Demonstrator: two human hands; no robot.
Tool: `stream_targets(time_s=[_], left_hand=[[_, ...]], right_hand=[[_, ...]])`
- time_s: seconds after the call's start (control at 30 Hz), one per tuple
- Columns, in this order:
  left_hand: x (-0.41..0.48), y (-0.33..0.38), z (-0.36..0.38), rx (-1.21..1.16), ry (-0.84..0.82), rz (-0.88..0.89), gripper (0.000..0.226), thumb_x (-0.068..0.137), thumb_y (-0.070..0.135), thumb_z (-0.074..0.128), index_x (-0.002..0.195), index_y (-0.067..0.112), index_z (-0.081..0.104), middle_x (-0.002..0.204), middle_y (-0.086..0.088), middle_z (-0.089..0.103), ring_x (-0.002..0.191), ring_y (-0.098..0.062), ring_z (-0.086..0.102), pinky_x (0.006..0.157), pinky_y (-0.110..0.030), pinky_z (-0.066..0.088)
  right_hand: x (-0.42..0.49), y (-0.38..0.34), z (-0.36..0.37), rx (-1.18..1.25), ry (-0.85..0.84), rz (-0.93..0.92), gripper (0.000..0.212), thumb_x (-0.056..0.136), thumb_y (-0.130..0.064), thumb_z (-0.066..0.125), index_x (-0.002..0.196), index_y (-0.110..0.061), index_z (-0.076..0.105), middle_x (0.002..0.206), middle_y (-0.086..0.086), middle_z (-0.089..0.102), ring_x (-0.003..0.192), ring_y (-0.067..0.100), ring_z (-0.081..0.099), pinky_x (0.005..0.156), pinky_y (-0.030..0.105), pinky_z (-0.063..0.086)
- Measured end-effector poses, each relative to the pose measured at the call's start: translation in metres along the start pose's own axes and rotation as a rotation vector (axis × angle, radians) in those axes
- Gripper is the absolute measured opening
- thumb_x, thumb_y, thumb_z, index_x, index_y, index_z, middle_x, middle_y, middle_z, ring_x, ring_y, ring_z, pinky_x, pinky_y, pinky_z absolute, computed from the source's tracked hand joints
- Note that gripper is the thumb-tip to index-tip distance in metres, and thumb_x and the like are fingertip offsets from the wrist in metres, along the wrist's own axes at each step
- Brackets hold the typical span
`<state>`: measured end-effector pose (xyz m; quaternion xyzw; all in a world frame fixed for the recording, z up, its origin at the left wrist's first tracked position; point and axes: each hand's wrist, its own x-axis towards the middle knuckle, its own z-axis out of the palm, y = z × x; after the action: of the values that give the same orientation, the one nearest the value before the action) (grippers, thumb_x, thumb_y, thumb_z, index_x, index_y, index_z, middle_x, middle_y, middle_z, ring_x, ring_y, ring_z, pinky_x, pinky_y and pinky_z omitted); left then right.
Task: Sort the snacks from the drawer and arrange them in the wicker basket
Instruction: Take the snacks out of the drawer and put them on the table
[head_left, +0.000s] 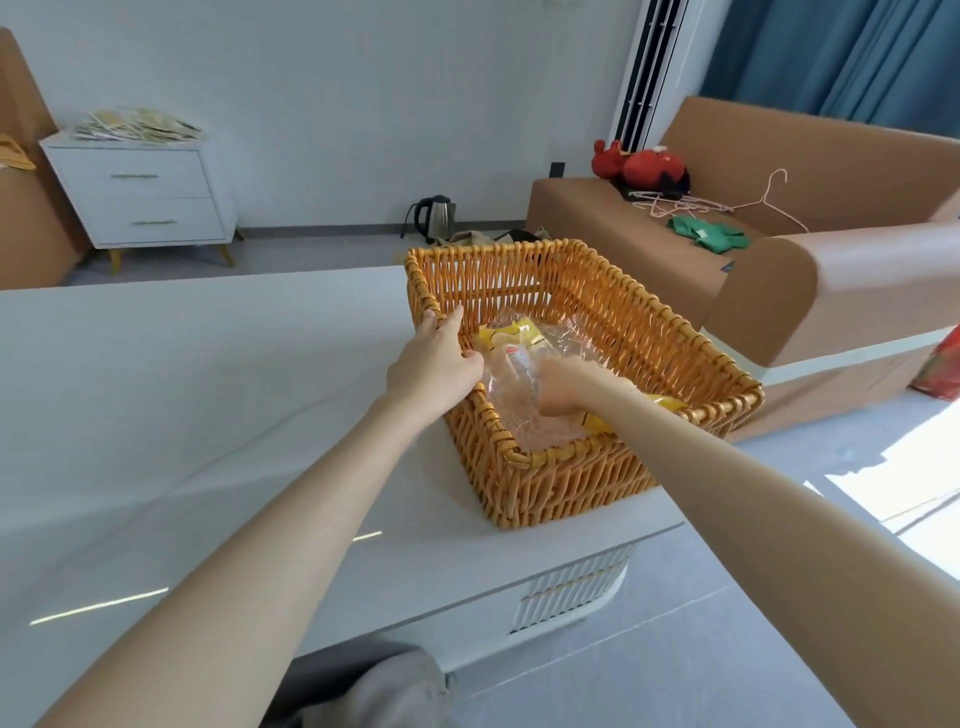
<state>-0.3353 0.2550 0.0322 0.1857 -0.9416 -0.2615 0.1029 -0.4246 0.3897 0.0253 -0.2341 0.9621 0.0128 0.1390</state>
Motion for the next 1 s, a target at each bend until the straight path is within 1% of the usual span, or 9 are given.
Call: stream_targets(time_s=[0.07, 0.1, 0.23, 0.37, 0.47, 0.57, 0.7, 0.87, 1.0], left_hand=[[-0.007, 0.003, -0.003, 0.053, 0.069, 0.059, 0.068, 0.098, 0.032, 0.043, 0.153, 0.032, 0.002, 0.161, -0.008, 0.005, 0.135, -0.035, 0.038, 0.088, -0.04, 0.051], [-0.012, 0.005, -0.006, 0.063, 0.103, 0.099, 0.071, 0.099, 0.032, 0.045, 0.152, 0.033, -0.002, 0.161, -0.008, 0.001, 0.141, -0.035, 0.028, 0.092, -0.04, 0.049], [-0.037, 0.013, -0.034, 0.125, 0.192, 0.322, 0.086, 0.093, 0.023, 0.06, 0.152, 0.035, -0.002, 0.16, -0.002, -0.012, 0.147, -0.03, -0.008, 0.112, -0.052, 0.026], [-0.066, 0.01, -0.072, 0.398, 0.35, 0.431, 0.067, 0.095, 0.034, 0.053, 0.152, 0.022, 0.019, 0.161, -0.005, 0.007, 0.148, -0.026, -0.001, 0.116, -0.052, -0.004], [-0.093, -0.004, -0.101, 0.413, 0.529, 0.44, 0.041, 0.093, 0.027, 0.058, 0.13, 0.01, 0.052, 0.138, -0.011, 0.051, 0.137, -0.03, 0.036, 0.117, -0.048, 0.011], [-0.128, -0.028, -0.127, 0.348, 0.524, 0.343, 0.026, 0.096, 0.021, 0.052, 0.119, 0.01, 0.054, 0.121, -0.008, 0.059, 0.118, -0.028, 0.05, 0.088, -0.037, 0.041], [-0.185, -0.078, -0.157, 0.377, 0.621, 0.19, 0.018, 0.101, 0.023, 0.042, 0.108, 0.009, 0.05, 0.098, -0.01, 0.063, 0.089, -0.033, 0.054, 0.059, -0.039, 0.041], [-0.278, -0.16, -0.18, 0.379, 0.776, 0.032, 0.011, 0.097, 0.019, 0.052, 0.096, 0.009, 0.048, 0.073, -0.008, 0.06, 0.06, -0.029, 0.042, 0.049, -0.03, 0.027], [-0.358, -0.23, -0.18, 0.356, 0.86, -0.182, 0.012, 0.095, 0.019, 0.055, 0.093, 0.01, 0.048, 0.068, -0.008, 0.061, 0.058, -0.034, 0.053, 0.048, -0.03, 0.029]], right_hand=[[-0.022, 0.001, -0.014, -0.076, 0.202, -0.004, 0.042, 0.092, -0.006, 0.047, 0.134, -0.011, 0.042, 0.103, 0.009, 0.058, 0.09, 0.027, 0.059, 0.068, 0.033, 0.044], [-0.033, 0.001, -0.021, -0.107, 0.308, -0.022, 0.044, 0.093, -0.004, 0.046, 0.135, -0.014, 0.044, 0.105, 0.008, 0.061, 0.092, 0.027, 0.061, 0.068, 0.033, 0.042], [-0.074, -0.011, -0.048, -0.183, 0.588, -0.198, 0.046, 0.096, -0.002, 0.045, 0.137, -0.025, 0.045, 0.102, 0.003, 0.067, 0.079, 0.022, 0.06, 0.062, 0.03, 0.037], [-0.116, -0.037, -0.069, -0.198, 0.741, -0.366, 0.042, 0.098, -0.01, 0.045, 0.134, -0.03, 0.049, 0.104, 0.004, 0.068, 0.087, 0.027, 0.064, 0.06, 0.03, 0.034], [-0.142, -0.062, -0.072, -0.106, 0.785, -0.448, 0.037, 0.094, -0.011, 0.046, 0.126, -0.028, 0.056, 0.1, 0.006, 0.068, 0.087, 0.031, 0.063, 0.06, 0.031, 0.032], [-0.162, -0.095, -0.068, 0.107, 0.826, -0.585, 0.04, 0.084, -0.004, 0.045, 0.115, -0.025, 0.057, 0.103, 0.005, 0.07, 0.088, 0.035, 0.062, 0.06, 0.036, 0.044], [-0.192, -0.151, -0.053, 0.455, 0.799, -0.724, 0.024, 0.085, -0.011, 0.053, 0.108, -0.017, 0.058, 0.106, 0.0, 0.07, 0.094, 0.028, 0.064, 0.072, 0.04, 0.052], [-0.219, -0.239, -0.004, 0.317, 0.786, -0.742, 0.042, 0.091, -0.044, 0.056, 0.119, -0.013, 0.062, 0.114, 0.007, 0.066, 0.113, 0.03, 0.05, 0.094, 0.033, 0.033], [-0.249, -0.311, 0.044, 0.195, 0.593, -0.997, 0.045, 0.095, -0.039, 0.05, 0.131, -0.012, 0.049, 0.127, 0.007, 0.058, 0.124, 0.031, 0.042, 0.101, 0.034, 0.029]])
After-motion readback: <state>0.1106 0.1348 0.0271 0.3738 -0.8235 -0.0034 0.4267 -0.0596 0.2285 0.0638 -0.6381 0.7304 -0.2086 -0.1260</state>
